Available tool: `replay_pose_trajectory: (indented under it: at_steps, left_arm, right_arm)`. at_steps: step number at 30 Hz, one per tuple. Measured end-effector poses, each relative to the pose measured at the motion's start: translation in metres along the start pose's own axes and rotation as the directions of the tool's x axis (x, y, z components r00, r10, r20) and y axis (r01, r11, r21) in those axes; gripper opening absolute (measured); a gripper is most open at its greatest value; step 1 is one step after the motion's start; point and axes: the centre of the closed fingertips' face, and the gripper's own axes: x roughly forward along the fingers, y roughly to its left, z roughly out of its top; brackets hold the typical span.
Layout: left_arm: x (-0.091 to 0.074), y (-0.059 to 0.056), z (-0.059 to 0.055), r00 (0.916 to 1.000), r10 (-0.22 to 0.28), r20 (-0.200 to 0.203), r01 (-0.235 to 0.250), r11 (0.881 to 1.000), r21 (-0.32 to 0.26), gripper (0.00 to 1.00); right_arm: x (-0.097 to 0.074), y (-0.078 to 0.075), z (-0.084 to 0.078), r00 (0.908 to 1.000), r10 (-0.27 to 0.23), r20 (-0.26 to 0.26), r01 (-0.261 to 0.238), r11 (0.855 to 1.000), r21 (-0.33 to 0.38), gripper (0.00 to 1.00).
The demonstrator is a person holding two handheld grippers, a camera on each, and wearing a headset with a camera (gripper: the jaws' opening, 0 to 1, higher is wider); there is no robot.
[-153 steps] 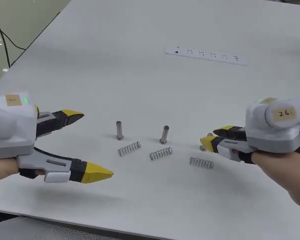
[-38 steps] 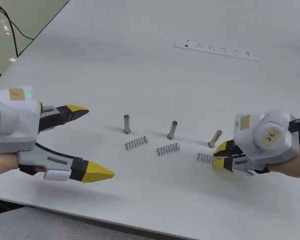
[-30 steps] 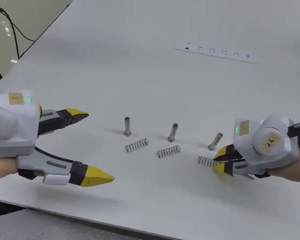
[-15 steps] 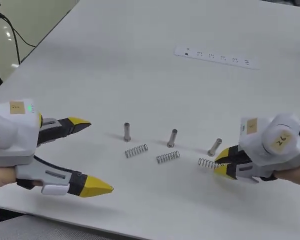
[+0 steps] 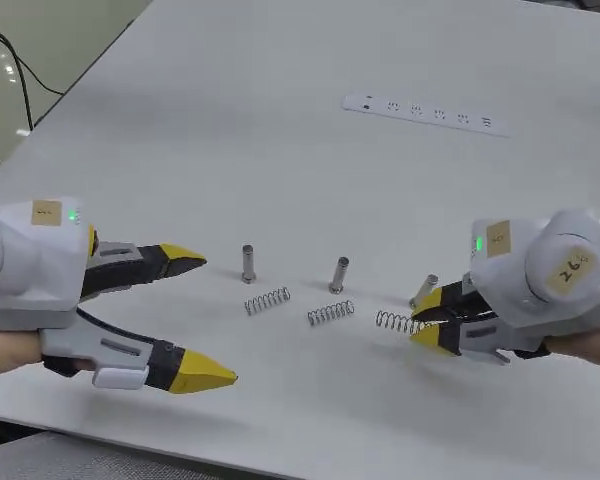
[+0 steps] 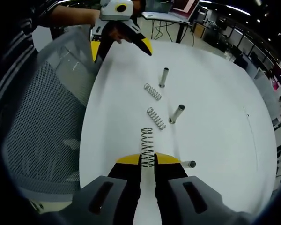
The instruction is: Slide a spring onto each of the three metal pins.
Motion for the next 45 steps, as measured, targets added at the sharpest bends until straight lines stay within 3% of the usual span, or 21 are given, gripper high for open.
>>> replay_pose_trajectory:
  at_steps: [5,12,20,28,45]
  left_arm:
    - [0.011,-0.006,0.010,0.9985,-0.048,0.027,0.048,0.999,-0.015,0.72]
    - [0.037,-0.020,0.014,0.9931,-0.117,0.011,0.117,0.993,0.012,0.63]
    - [0.062,-0.036,0.022,0.9821,-0.187,0.025,0.187,0.982,0.011,0.52]
    - [0.086,-0.043,0.021,0.9782,-0.208,-0.006,0.207,0.976,0.066,0.40]
    - [0.108,-0.053,0.027,0.9707,-0.240,-0.001,0.239,0.964,0.116,0.23]
  right_arm:
    - [-0.001,0.003,0.004,1.0000,0.002,-0.005,-0.002,1.000,-0.018,0.07]
    - [0.003,0.010,0.010,0.9999,0.015,0.001,-0.015,1.000,-0.002,0.07]
    - [0.003,0.015,0.013,0.9997,0.025,0.002,-0.025,1.000,-0.012,0.07]
    - [0.004,0.019,0.018,0.9996,0.028,0.006,-0.028,0.999,-0.015,0.07]
    - [0.004,0.022,0.028,0.9990,0.039,0.022,-0.038,0.999,-0.036,0.07]
